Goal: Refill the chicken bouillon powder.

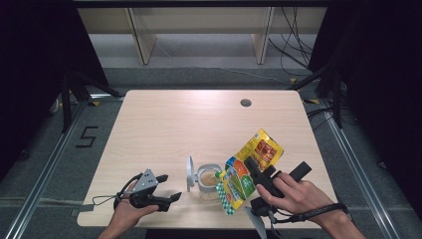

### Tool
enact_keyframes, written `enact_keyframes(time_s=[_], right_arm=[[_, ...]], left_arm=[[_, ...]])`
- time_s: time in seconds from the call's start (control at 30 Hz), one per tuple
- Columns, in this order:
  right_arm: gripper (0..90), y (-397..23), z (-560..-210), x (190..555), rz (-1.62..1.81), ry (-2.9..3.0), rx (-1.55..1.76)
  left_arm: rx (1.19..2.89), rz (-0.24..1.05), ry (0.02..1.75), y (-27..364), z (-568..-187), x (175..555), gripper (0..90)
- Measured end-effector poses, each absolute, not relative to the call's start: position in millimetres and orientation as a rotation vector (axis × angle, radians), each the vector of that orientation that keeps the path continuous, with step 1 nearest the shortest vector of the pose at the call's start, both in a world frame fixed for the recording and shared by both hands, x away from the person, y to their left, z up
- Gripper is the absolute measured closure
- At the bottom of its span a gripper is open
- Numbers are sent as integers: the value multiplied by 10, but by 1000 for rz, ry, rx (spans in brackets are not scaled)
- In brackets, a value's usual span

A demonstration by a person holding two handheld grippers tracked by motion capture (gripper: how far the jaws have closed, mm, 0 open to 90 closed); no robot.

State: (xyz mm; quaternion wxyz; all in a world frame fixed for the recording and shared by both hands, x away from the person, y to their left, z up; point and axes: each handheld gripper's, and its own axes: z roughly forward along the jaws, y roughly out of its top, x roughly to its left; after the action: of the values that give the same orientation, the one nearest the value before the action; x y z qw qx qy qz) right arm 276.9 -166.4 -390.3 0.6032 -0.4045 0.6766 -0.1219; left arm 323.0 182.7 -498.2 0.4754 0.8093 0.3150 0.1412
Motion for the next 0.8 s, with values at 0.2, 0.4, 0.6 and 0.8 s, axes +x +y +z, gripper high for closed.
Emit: enact_keyframes(time_s=[0.2,0.4,0.6,0.8], right_arm=[[632,-1668,-3905,2772,-284,1566,-935],[632,-1669,-3903,2770,-286,1566,-935],[634,-1667,-3907,2772,-284,1566,-935],[634,-1664,-3911,2771,-286,1555,-934]], left_arm=[[1969,337,781,1822,-4982,3222,204],[1969,331,794,1821,-4985,3220,204],[1971,329,796,1822,-4982,3215,204],[1959,329,790,1820,-4985,3216,204]])
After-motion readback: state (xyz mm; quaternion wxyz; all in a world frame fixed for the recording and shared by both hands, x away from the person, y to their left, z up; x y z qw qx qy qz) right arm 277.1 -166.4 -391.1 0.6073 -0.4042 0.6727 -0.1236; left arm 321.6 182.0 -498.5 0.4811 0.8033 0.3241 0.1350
